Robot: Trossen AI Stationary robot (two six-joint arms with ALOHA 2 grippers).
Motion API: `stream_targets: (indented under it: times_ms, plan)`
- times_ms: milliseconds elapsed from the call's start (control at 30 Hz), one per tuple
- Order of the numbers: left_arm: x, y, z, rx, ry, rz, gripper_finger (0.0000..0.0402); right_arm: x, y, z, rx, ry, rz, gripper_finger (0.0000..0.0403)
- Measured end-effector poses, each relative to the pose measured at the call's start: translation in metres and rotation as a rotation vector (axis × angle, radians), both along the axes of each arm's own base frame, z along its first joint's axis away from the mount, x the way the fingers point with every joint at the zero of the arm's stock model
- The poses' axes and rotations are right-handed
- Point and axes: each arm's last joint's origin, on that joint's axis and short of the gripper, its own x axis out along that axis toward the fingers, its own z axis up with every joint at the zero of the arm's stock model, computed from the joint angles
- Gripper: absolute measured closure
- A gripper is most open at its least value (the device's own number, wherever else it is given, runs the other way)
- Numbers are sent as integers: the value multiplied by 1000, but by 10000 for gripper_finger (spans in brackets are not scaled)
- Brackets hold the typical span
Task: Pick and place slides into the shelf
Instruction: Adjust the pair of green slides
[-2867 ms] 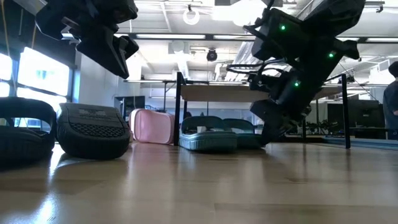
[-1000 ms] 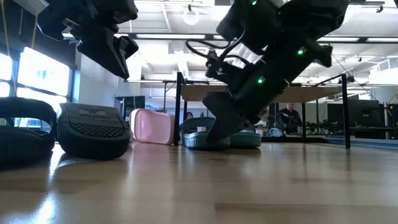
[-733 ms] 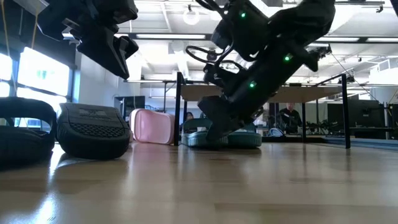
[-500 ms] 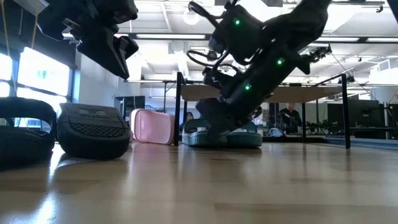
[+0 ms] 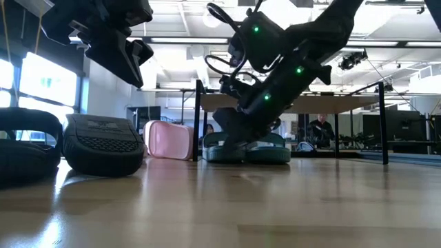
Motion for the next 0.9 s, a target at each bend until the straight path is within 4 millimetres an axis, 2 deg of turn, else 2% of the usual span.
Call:
stream_targets:
  times_ms: [267, 500, 633, 767, 900]
  plan:
    - [0, 0, 0, 0, 0, 0, 362, -11, 18, 10, 13, 66, 46, 403]
    - [0, 0, 0, 0, 3, 0, 362, -50, 37, 38, 0, 193, -85, 403]
    - [0, 0, 0, 4, 3, -4, 362, -68, 41, 47, 12, 265, -129, 403]
    - [0, 0, 0, 4, 3, -5, 362, -86, 37, 43, 79, 184, -117, 403]
    - [0, 0, 0, 5, 4, -7, 362, -118, 26, 27, 142, 9, -137, 403]
